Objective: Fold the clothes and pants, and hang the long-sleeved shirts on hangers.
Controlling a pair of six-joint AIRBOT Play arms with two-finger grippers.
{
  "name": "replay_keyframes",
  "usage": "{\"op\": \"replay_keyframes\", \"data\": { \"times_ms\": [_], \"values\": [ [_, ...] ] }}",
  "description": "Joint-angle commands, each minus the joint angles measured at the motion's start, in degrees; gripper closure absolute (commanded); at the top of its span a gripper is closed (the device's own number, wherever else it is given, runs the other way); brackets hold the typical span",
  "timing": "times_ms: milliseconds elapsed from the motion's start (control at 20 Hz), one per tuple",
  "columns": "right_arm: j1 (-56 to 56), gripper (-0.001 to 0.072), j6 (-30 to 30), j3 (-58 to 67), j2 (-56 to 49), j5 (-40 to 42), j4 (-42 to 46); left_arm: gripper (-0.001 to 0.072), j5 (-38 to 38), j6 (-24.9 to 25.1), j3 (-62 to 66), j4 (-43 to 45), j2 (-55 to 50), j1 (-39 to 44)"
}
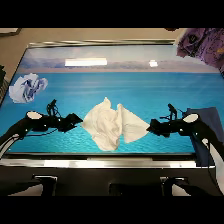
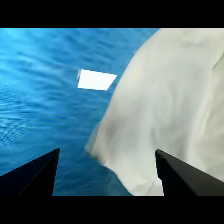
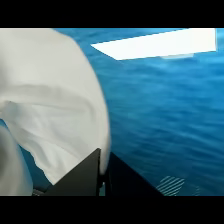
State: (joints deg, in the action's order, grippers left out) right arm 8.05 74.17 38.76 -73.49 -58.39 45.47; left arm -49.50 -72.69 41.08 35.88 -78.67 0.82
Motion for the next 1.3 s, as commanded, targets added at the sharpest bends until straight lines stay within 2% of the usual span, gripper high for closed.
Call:
{"op": "replay_keyframes", "data": {
  "times_ms": [0, 150, 200, 300, 350, 400, 500, 600, 750, 950, 1150, 1250],
  "values": [
    [0.0, 0.068, -0.1, 0.0, 0.0, 0.5, 0.0, 0.0003, 1.1, 0.5, 0.0, -1.2, -1.7, 2.8],
    [0.0, 0.068, -0.9, 0.0, 0.1, 0.3, 0.0, 0.001, 5.4, 0.5, 0.0, -3.6, -1.8, 4.2],
    [0.0, 0.068, -0.9, 0.0, 0.2, 0.2, 0.0, 0.0091, 7.2, 0.5, 0.0, -5.1, -1.8, 4.6],
    [0.0, 0.068, -2.0, 0.0, 1.2, 0.6, 0.0, 0.0284, 10.7, 0.2, 0.0, -8.0, -2.4, 5.6],
    [0.0, 0.068, -2.4, 0.1, 2.0, 1.4, -0.1, 0.0443, 11.6, 0.3, 0.2, -9.3, -3.0, 6.4],
    [0.0, 0.068, -2.4, 0.1, 3.1, 2.3, -0.2, 0.0696, 11.6, 0.5, 0.8, -9.5, -3.6, 7.3],
    [0.0, 0.0681, -2.4, 0.3, 5.6, 2.9, -0.7, 0.0693, 11.1, 0.8, 2.5, -9.5, -3.5, 8.4],
    [0.0, 0.0683, -5.0, 2.8, 8.1, 3.1, -0.3, 0.0695, 10.4, 1.2, 6.5, -7.5, -1.9, 8.1],
    [0.0, 0.0683, -3.6, 15.5, 9.4, 3.4, 5.5, 0.0695, 10.0, -1.3, 18.1, 0.1, 2.3, 5.4],
    [0.0, 0.0683, -2.2, 41.3, 9.4, 5.7, 10.5, 0.0695, 4.9, -12.8, 40.7, 20.5, 7.7, 0.9],
    [0.0, 0.0682, 3.7, 67.8, 9.5, 5.0, 22.8, 0.0695, -2.0, -25.5, 62.0, 46.4, 12.7, -0.1],
    [0.0, 0.0682, 6.2, 76.7, 10.6, 3.3, 28.7, 0.0695, -4.6, -32.0, 67.9, 54.6, 16.1, -0.1]
  ]
}}
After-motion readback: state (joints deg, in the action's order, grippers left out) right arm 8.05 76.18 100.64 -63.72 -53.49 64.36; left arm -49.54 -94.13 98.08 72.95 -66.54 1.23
